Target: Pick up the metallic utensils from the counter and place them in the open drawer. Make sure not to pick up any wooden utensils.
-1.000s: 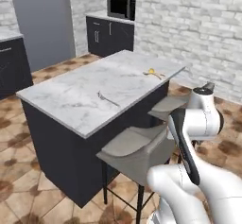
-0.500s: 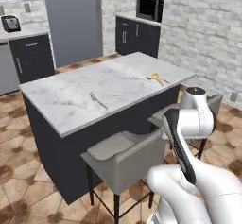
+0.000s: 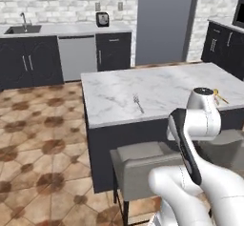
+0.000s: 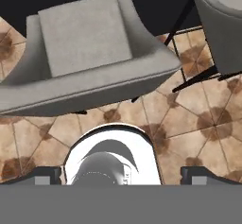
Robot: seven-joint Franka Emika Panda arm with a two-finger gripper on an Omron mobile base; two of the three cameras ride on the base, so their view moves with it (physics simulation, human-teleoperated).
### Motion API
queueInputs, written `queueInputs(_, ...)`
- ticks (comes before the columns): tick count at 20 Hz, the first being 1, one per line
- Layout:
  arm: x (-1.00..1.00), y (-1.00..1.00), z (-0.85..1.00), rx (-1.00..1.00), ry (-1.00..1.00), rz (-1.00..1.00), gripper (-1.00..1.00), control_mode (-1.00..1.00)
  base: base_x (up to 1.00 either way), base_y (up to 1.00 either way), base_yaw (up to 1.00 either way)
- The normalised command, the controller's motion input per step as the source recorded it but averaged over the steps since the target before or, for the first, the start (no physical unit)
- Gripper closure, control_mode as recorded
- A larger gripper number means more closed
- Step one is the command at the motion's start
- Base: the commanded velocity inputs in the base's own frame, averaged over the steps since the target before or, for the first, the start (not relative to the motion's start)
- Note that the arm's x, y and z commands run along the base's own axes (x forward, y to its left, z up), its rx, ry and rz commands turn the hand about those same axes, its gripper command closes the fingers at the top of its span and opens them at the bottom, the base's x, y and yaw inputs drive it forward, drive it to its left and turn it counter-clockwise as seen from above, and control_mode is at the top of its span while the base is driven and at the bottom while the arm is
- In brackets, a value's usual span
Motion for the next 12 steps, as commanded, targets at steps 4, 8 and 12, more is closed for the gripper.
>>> queueInputs(4, 0.00, 0.00, 0.00, 0.00, 0.00, 0.00, -1.00, 1.00, 0.69, -0.67, 0.46)
queueInputs(8, 0.00, 0.00, 0.00, 0.00, 0.00, 0.00, -1.00, 1.00, 0.76, -0.31, 0.19)
queueInputs(12, 0.00, 0.00, 0.00, 0.00, 0.00, 0.00, -1.00, 1.00, 0.86, -0.01, 0.00)
